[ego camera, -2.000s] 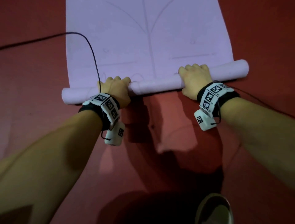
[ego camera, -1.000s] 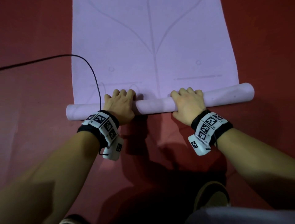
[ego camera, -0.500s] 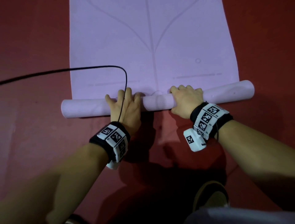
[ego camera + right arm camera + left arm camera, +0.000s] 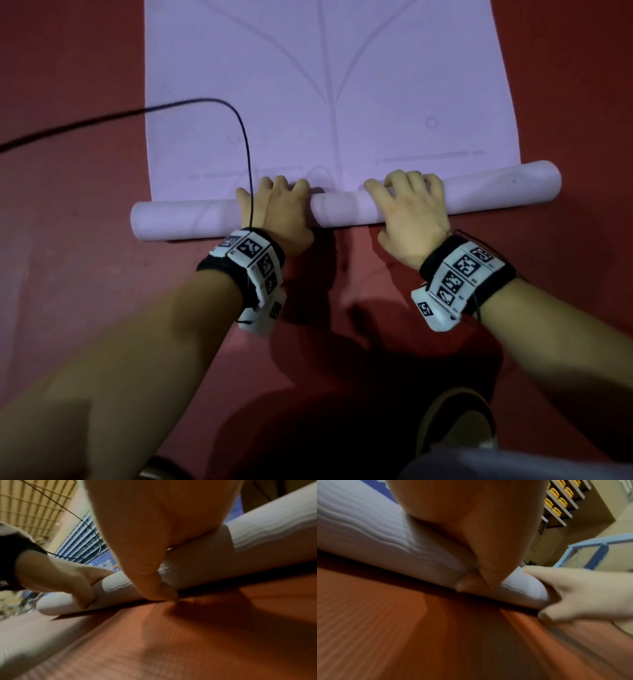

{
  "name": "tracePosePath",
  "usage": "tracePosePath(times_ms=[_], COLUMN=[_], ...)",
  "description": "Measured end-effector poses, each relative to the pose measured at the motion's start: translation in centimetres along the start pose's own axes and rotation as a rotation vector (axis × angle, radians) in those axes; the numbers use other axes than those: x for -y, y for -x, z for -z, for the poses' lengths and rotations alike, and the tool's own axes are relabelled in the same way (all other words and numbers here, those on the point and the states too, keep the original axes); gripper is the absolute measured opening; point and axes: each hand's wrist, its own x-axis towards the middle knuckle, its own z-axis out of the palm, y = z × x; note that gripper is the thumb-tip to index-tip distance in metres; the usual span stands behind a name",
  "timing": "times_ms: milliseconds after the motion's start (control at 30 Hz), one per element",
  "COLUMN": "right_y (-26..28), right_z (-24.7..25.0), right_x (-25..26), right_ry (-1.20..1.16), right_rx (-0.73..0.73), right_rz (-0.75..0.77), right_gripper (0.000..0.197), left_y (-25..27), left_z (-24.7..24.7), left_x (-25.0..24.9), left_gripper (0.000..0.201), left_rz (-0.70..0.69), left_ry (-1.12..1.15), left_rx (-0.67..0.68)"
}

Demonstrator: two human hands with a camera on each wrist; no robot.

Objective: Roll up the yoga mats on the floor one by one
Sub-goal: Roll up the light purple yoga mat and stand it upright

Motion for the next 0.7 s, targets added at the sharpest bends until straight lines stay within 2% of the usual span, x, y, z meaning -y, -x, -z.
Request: tracePosePath(times_ms=[67, 167, 233, 333, 433, 500, 567, 700], right_y=[-0.7, -2.7, -3.5, -4.3, -4.8, -4.8, -4.5, -3.4], right_z=[0.2, 1.1, 1.4, 1.4, 1.7, 1.7, 1.7, 1.0], right_x=[-0.1, -0.2, -0.2, -0.5, -0.7, -0.8, -1.0, -0.9], right_ry=[0.006, 0.009, -0.011, -0.040, -0.078, -0.096, -0.135, -0.089], right_rx=[0.015, 0.172, 0.252, 0.290, 0.334, 0.323, 0.270, 0.035], right_rz=[-0.007, -0.021, -0.025, -0.033, -0.038, -0.038, -0.042, 0.004], right_gripper=[0.064, 0.058, 0.059, 0.060, 0.060, 0.060, 0.061, 0.065], left_y=[-0.5, -0.8, -0.4, 0.3, 0.6, 0.1, -0.9, -2.4], left_z=[0.5, 0.5, 0.2, -0.5, -1.8, -1.5, -0.5, 0.9], left_x=[0.1, 0.2, 0.1, -0.3, -0.9, -0.9, -0.8, -0.3], left_gripper=[0.046, 0.050, 0.056, 0.052, 0.059, 0.060, 0.058, 0.055], left_rz=[-0.012, -0.013, -0.015, -0.036, -0.039, -0.037, -0.034, -0.041], left_ry=[0.005, 0.028, 0.013, 0.012, -0.049, -0.030, 0.014, 0.030], left_rx=[0.050, 0.019, -0.054, -0.215, -0.308, -0.288, -0.176, -0.041])
